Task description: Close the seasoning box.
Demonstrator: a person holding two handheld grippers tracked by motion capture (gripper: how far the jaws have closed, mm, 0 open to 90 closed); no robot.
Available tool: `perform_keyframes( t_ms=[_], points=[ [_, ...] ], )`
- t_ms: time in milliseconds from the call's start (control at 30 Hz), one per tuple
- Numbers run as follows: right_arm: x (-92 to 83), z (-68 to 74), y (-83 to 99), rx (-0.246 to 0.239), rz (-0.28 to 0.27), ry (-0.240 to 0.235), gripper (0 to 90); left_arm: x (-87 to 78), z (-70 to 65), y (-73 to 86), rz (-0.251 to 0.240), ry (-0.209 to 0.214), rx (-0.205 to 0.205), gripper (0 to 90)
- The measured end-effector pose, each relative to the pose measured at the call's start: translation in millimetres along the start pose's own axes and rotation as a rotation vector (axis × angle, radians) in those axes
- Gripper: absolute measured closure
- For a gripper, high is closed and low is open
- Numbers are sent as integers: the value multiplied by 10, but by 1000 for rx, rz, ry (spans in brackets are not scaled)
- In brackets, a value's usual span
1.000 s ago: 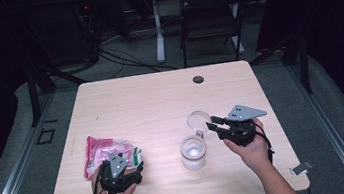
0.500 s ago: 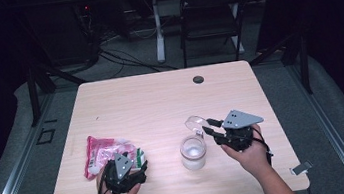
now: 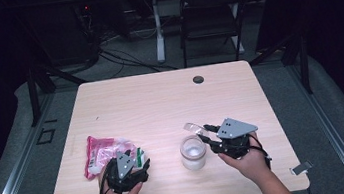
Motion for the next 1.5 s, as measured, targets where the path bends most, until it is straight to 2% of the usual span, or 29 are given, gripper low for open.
perform_keyframes(
  t_ms=[333,567,833,967,1500],
  points=[
    [34,68,26,-23,31,-21,578,31,-1,-11,-1,2,5,280],
    [38,95,19,-24,31,-53,537,32,23,-10,6,-10,-10,280],
    [106,106,36,-4,37,-137,392,20,44,2,3,-7,-15,272],
    [137,111,43,2,39,-163,376,16,48,7,5,-10,-14,269],
    [100,53,37,33,9,-128,389,-19,73,9,-2,-19,-23,271]
  ],
)
Point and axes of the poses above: each handheld gripper's, and its own axes: x roughly forward along the jaws, y roughly out of its underside, z roughly to its left, the point moved 1 cm from there along x, roughly forward along the jaws, and after that the axes turned 13 degrees about -y, right-handed, at the moved point
